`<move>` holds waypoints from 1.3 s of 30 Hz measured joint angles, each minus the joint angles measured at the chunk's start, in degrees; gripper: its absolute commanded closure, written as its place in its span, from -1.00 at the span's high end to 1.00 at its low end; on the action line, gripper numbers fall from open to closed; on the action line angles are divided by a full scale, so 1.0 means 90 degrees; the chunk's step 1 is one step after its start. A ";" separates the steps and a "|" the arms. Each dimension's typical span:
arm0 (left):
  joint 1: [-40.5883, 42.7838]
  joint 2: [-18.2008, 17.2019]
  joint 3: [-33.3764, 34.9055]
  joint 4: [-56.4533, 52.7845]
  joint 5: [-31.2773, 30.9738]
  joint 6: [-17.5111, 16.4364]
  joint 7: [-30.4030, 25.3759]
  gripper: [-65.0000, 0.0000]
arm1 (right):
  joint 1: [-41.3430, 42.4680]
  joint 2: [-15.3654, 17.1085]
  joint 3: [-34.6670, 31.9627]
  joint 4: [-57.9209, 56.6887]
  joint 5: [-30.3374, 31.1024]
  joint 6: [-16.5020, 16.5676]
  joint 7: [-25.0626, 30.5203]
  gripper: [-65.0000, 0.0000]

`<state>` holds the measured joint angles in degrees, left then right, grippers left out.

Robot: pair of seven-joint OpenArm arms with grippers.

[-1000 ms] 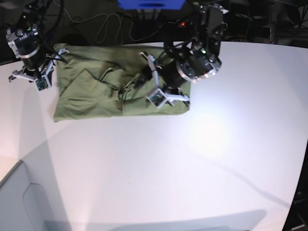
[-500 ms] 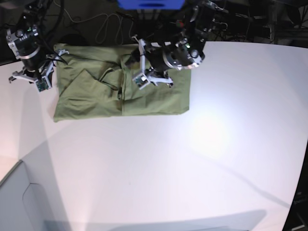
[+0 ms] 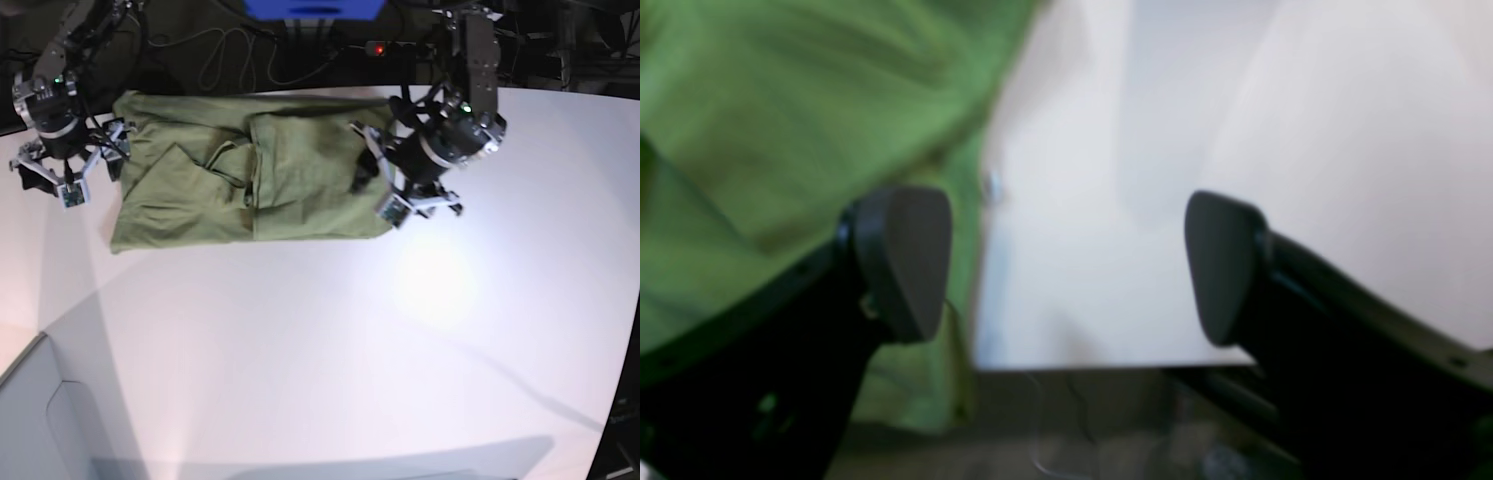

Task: Fold the T-shirt properly
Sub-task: 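Open the left gripper and lift it away from the folded shirt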

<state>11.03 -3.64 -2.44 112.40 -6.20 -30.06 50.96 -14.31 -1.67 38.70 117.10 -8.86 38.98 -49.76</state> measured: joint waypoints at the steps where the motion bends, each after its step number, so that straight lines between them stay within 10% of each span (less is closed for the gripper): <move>1: -0.0005 -0.0002 -0.0359 0.0000 -0.0002 -0.0007 0.0002 -0.13 | 0.0000 -0.0124 0.0010 0.0000 0.0000 0.0000 -0.0007 0.71; 6: 0.0015 0.0022 -0.1598 0.0007 0.0000 -0.0024 0.0000 -0.13 | 0.0134 -0.0663 0.0034 -0.0068 0.0211 0.0000 -0.0063 0.71; 28: 0.0729 -0.0197 -0.3065 0.0012 -0.1294 -0.0068 0.0019 -0.13 | 0.0809 -0.0685 0.0610 -0.2300 0.0493 0.0000 0.0032 0.68; 39: 0.0782 -0.0197 -0.3053 0.0012 -0.1316 -0.0068 0.0019 -0.13 | 0.0828 -0.0692 0.0588 -0.2686 0.0687 -0.0010 0.0384 -0.56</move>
<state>18.06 -5.41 -29.91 112.51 -18.04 -30.68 51.13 -6.85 -7.90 43.99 92.92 -2.68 38.89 -46.30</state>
